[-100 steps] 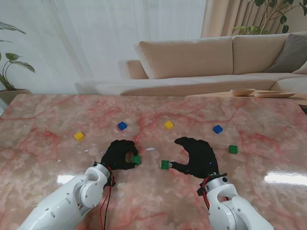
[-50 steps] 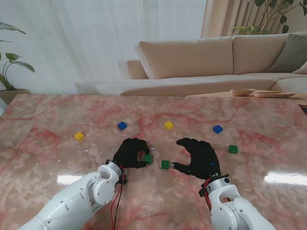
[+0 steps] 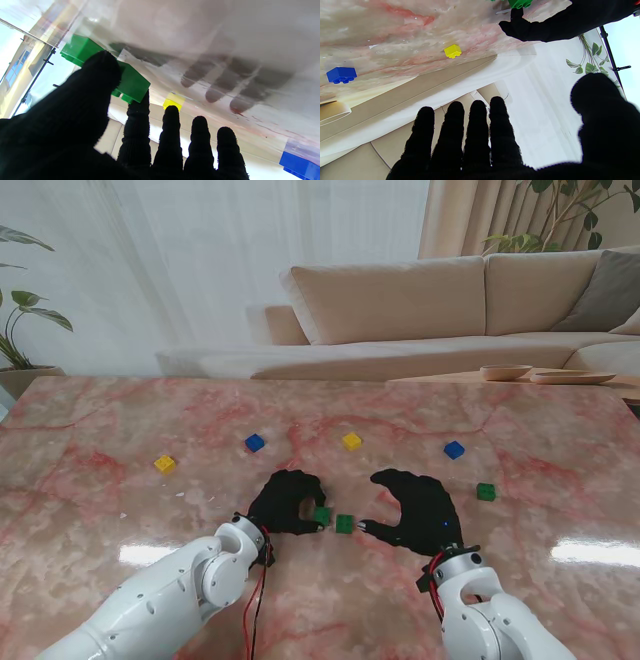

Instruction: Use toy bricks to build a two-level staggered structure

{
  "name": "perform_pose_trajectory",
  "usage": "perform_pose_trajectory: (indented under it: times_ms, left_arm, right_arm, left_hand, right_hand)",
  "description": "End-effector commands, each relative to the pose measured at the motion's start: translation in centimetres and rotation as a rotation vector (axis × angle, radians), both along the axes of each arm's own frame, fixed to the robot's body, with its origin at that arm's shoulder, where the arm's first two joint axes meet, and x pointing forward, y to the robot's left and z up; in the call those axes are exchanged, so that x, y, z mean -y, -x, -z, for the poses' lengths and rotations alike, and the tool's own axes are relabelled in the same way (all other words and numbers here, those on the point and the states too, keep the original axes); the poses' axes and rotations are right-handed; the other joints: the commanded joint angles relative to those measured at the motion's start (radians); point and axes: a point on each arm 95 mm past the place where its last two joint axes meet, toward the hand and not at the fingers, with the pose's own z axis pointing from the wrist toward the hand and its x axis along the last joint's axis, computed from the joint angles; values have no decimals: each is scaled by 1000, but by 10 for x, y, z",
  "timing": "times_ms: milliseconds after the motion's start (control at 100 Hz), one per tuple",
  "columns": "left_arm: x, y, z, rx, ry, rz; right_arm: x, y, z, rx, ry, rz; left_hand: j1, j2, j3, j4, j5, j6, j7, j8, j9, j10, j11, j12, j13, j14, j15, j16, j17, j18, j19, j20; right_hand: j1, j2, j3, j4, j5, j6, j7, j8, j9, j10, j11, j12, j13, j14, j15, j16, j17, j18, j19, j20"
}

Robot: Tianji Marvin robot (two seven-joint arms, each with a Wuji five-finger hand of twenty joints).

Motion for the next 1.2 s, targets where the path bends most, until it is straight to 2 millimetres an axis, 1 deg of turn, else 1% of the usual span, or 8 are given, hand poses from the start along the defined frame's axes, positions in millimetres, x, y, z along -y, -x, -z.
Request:
perform_pose_trajectory:
  times_ms: [0, 360, 610, 630, 730, 800, 1080, 1190]
  left_arm:
    - [0, 7, 13, -27, -15, 6]
    - [3, 10, 19, -46, -41, 36]
    - [1, 12, 21, -58, -57, 53]
    - [1, 12, 22, -59, -57, 53]
    - [0, 13, 22, -55, -62, 56]
    - [0, 13, 22, -54, -65, 57]
    - [-2, 15, 23, -49, -85, 69]
    - [-2, 16, 24, -50, -88, 71]
  right_arm:
    - [0, 3, 5, -24, -2, 1]
    - [1, 3, 5, -27, -7, -1]
    - [1, 3, 5, -30, -10, -1]
    - [1, 4, 5, -30, -9, -1]
    - [2, 4, 5, -27, -6, 2]
    - [2, 3, 5, -25, -7, 2]
    - [2, 3, 5, -26, -8, 0]
    - [2, 4, 5, -28, -8, -1]
  left_hand:
    - [-1, -5, 19, -20, 39, -68, 89, 50, -3, -16, -1, 9, 12, 9, 4, 12, -8, -12, 16, -11]
    - [-51, -15, 51, -18, 28, -44, 65, 88, -10, -13, -8, 8, 9, 13, -4, 10, -12, -9, 2, -10]
    - [-84, -10, 72, -3, 20, -29, 35, 98, -9, -13, -14, 5, 13, 14, -8, 9, -11, -8, -3, -5]
    - [-86, -9, 74, -1, 18, -27, 32, 97, -9, -13, -14, 5, 13, 13, -8, 9, -12, -8, -4, -5]
    - [-114, 5, 105, 41, 1, -11, -9, 96, -14, -13, -16, 5, 10, 14, -11, 9, -12, -8, -10, -2]
    - [-117, 4, 111, 51, -22, -6, -22, 97, -19, -13, -17, 4, 8, 14, -12, 9, -13, -9, -12, -2]
    - [-112, -21, 114, 53, -89, -3, -41, 105, -36, -14, -19, 3, -1, 13, -15, 9, -15, -12, -24, 3]
    - [-115, -29, 112, 49, -93, -8, -20, 125, -37, -13, -16, 3, 0, 13, -14, 9, -14, -11, -28, 8]
  right_hand:
    - [-34, 11, 17, 28, -17, 3, -5, -13, 3, 10, 1, -13, -35, 6, -6, -22, -17, 0, -9, -13]
    - [-34, 14, 19, 28, -17, 2, -5, -14, 3, 10, 2, -14, -35, 8, -6, -22, -17, -1, -9, -13]
    - [-33, 18, 22, 28, -16, 2, -5, -14, 3, 10, 2, -14, -35, 7, -5, -22, -20, 0, -10, -13]
    - [-33, 19, 22, 28, -16, 2, -5, -14, 3, 10, 1, -14, -35, 7, -5, -22, -21, 1, -10, -14]
    - [-31, 19, 24, 28, -16, 3, -5, -14, 3, 10, 1, -14, -35, 8, -6, -22, -22, 0, -11, -14]
    - [-32, 20, 24, 27, -16, 2, -5, -15, 4, 11, 1, -14, -35, 7, -6, -22, -21, 1, -11, -14]
    - [-31, 21, 26, 27, -16, 3, -5, -15, 3, 12, 1, -14, -34, 8, -5, -22, -19, 1, -10, -13]
    - [-32, 23, 27, 26, -17, 4, -5, -15, 3, 11, 1, -14, -35, 8, -6, -22, -19, 1, -10, -13]
